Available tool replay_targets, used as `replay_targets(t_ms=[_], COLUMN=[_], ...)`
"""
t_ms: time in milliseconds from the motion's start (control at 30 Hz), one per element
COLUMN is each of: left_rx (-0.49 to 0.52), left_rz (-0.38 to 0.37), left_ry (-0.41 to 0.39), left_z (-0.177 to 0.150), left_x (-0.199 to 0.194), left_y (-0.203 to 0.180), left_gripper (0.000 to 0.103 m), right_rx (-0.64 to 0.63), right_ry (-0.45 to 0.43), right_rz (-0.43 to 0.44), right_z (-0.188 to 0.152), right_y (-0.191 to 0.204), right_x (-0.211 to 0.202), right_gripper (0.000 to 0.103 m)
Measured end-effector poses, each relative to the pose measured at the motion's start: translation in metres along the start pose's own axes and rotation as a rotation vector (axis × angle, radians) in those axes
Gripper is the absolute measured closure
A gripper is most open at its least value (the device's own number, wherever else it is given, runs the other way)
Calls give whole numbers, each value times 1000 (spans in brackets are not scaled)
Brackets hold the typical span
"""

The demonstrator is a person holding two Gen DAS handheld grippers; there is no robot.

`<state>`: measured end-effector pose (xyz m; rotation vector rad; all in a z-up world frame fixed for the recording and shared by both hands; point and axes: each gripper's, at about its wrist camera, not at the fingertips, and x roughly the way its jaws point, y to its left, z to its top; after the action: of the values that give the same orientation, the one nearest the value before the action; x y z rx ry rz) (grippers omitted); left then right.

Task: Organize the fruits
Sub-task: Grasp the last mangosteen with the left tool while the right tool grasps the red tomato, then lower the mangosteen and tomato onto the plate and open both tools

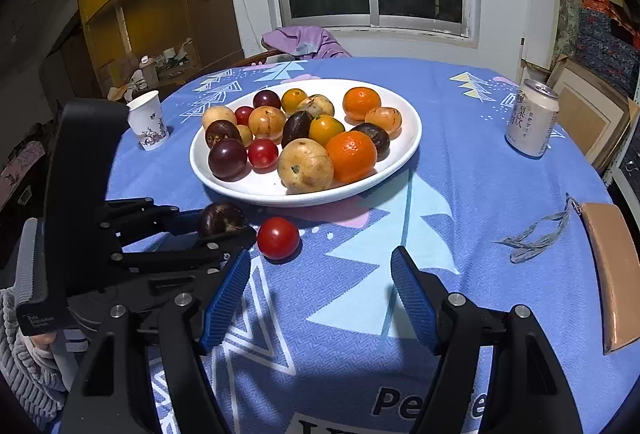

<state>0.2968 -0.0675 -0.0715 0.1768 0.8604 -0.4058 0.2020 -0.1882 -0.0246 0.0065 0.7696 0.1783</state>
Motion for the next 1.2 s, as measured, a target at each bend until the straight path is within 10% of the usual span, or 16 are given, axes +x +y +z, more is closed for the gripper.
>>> replay_targets(t_ms=[300,567,967,1200], left_rx=[-69,-66,-45,-60], left_rz=[135,138,122,162], left_ry=[-47,-36,-119,-103], left_z=[-6,-7,24,85], left_x=[-25,-22,-55,-21], left_y=[34,39,27,36], left_gripper=[70,70,70,70], right_rx=[-130,-41,-62,-33], right_ry=[45,119,-67,-33], right_rz=[4,58,38,-40], right_z=[2,10,32,95], right_y=[37,28,20,2], right_x=[33,56,-12,48], right_gripper=[31,72,72,73])
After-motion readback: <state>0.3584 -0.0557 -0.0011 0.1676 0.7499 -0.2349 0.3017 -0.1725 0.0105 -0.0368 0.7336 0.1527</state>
